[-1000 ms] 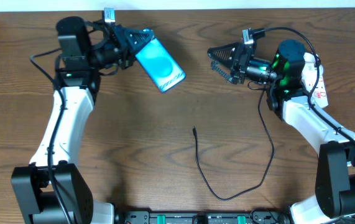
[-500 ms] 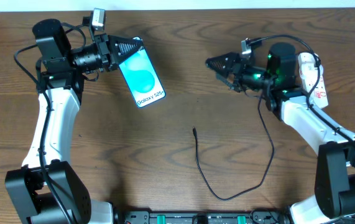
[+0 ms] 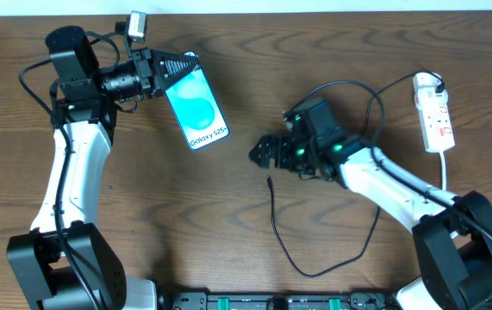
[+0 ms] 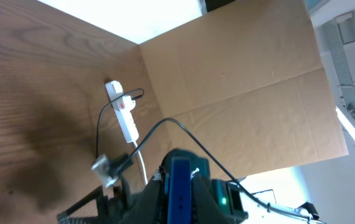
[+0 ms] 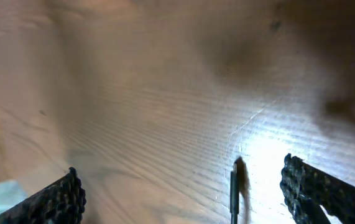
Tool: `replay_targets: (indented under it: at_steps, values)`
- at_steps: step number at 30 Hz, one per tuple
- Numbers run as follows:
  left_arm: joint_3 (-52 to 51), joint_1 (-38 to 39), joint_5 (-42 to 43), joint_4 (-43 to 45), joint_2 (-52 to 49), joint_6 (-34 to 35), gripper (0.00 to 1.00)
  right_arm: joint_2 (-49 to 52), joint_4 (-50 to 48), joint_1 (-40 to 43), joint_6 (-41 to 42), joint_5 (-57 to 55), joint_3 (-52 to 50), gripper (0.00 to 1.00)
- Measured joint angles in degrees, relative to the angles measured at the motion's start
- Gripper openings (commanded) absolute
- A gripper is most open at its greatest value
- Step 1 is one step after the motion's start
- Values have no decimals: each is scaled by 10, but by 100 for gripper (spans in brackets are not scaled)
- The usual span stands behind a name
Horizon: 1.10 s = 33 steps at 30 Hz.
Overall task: Plug charger to phone and switch on socket
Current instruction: 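Lower the right gripper onto the black cable's USB-C plug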
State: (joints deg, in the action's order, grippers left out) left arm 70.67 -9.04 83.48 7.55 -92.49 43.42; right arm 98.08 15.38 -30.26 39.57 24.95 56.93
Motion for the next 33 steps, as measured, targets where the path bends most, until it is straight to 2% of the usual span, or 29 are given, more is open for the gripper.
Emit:
replay_targets:
  at_steps: [8,14,18,26,33]
  values:
    - [0,0,-3,0,0,0,7,0,90,-56,-12,-109,0,92]
    - [0,0,-18,0,0,0,7,0,102,-106,-10,-176,0,90]
    - [0,0,-24,0,0,0,8,0,112,-125,-7,-207,1,82]
    - [0,0,-35,0,0,0,7,1,135,-125,-1,-229,10,81]
    - [0,0,-56,0,0,0,7,56,203,-133,2,-247,78,85]
